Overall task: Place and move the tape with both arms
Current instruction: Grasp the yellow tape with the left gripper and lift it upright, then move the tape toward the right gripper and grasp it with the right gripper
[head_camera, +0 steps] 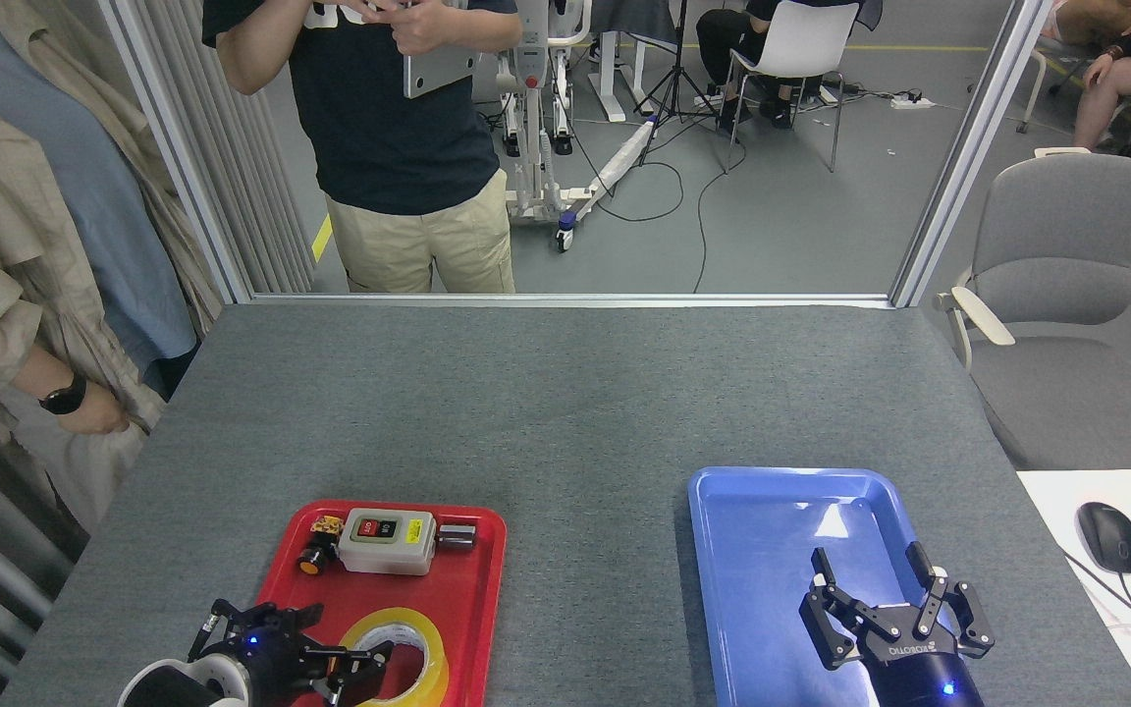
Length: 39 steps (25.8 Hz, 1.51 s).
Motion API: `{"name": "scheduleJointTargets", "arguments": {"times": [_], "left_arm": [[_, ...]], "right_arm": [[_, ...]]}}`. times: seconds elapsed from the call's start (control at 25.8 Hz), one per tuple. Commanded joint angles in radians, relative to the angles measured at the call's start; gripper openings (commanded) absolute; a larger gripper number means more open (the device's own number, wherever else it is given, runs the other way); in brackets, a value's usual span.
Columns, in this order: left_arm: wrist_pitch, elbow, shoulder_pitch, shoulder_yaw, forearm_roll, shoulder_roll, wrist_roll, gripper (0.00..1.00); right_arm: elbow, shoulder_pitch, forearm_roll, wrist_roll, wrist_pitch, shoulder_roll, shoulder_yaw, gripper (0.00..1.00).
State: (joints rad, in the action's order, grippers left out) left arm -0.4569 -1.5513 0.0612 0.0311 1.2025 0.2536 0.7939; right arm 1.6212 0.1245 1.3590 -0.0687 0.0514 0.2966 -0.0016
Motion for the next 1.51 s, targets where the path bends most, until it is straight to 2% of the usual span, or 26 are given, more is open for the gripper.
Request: {"name": "scheduleJointTargets", "arguments": {"times": [0.0,0.08,0.19,0.23,0.31,0.39,0.54,0.66,0.74,0.89,0.93,1.05,1.13,1.28,1.48], "left_arm": [[-0.011,0.03,0.015,-0.014,0.003,0.001,0.03,0.99],[-0.006,0.049,0.02,-0.014,0.032,0.001,0.037,0.97],[-0.006,0.062,0.023,-0.014,0.104,-0.007,0.057,0.75],[-0.006,0.062,0.026,-0.014,0.106,-0.007,0.07,0.63],[-0.02,0.062,0.026,-0.013,0.106,-0.01,0.105,0.24],[-0.052,0.06,0.028,-0.014,0.095,-0.013,0.128,0.0],[-0.192,0.057,0.035,-0.051,0.017,-0.016,0.126,0.0],[-0.221,0.056,0.061,-0.074,-0.159,-0.016,0.123,0.0],[-0.243,0.042,0.066,-0.086,-0.347,-0.023,0.114,0.0],[-0.318,0.051,0.081,-0.073,-0.871,-0.077,0.108,0.0],[-0.328,0.077,0.08,-0.054,-0.934,-0.096,0.108,0.0],[-0.328,0.209,0.091,0.026,-0.934,-0.139,0.113,0.0],[-0.328,0.298,0.129,0.069,-0.919,-0.169,0.119,0.0],[-0.328,0.335,0.138,0.079,-0.911,-0.215,0.12,0.0],[-0.328,0.341,0.141,0.081,-0.91,-0.226,0.12,0.0]], "right_arm": [[0.005,0.001,0.0,-0.002,-0.004,0.001,0.0,1.0],[0.02,0.004,0.0,-0.002,-0.002,0.001,0.0,1.0],[0.025,0.009,0.0,-0.003,0.001,-0.001,0.0,1.0],[0.025,0.009,0.0,-0.005,0.004,-0.001,0.0,1.0],[0.023,0.011,0.002,-0.005,0.005,-0.004,0.0,1.0],[0.023,0.012,0.002,-0.002,0.008,-0.008,0.0,1.0],[0.023,0.014,0.003,0.007,0.076,-0.011,-0.001,1.0],[0.023,0.015,0.005,0.006,0.096,-0.014,-0.001,1.0],[0.022,0.015,0.02,0.004,0.11,-0.014,-0.003,1.0],[0.017,0.015,0.032,-0.002,0.2,-0.013,-0.011,1.0],[0.017,0.015,0.032,-0.003,0.222,-0.013,-0.011,1.0],[0.017,0.015,0.031,-0.022,0.335,-0.007,-0.011,1.0],[0.017,0.017,0.031,-0.076,0.476,0.001,-0.009,1.0],[0.022,0.018,0.032,-0.123,0.734,0.004,0.006,1.0],[0.037,0.02,0.038,-0.123,0.734,-0.004,0.11,1.0]]}}
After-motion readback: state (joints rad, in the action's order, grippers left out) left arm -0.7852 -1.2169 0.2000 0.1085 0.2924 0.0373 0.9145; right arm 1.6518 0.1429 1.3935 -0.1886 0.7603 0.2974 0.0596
